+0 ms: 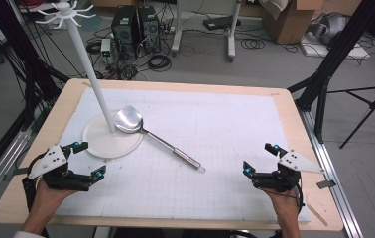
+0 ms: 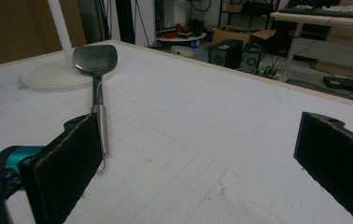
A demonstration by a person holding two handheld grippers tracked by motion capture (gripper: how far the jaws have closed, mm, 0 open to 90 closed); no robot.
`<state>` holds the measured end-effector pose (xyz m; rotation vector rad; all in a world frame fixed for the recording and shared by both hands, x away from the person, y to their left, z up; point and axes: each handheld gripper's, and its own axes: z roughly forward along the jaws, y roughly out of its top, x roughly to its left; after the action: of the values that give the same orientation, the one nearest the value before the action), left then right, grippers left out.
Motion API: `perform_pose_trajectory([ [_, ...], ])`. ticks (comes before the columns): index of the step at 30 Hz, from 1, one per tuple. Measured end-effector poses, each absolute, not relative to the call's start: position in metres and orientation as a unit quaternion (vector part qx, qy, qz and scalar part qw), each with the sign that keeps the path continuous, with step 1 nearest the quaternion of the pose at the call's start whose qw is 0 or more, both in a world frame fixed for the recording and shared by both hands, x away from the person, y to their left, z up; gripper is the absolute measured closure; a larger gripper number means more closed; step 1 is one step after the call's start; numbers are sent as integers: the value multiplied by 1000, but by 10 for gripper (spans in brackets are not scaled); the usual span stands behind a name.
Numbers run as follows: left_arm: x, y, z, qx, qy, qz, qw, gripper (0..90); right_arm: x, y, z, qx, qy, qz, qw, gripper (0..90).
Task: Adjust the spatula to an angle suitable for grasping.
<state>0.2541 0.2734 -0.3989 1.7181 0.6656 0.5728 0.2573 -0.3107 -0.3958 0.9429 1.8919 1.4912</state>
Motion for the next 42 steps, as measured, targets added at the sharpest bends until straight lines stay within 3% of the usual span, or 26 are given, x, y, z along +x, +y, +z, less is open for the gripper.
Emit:
perform_pose_trajectory([
  [18,254,274,-399,729,286,241,573,17,301,-263,-365,296,803,480,190,2],
  [42,255,273,-401,732,289,237,570,17,348,-185,-366,199,908,350,112,2],
])
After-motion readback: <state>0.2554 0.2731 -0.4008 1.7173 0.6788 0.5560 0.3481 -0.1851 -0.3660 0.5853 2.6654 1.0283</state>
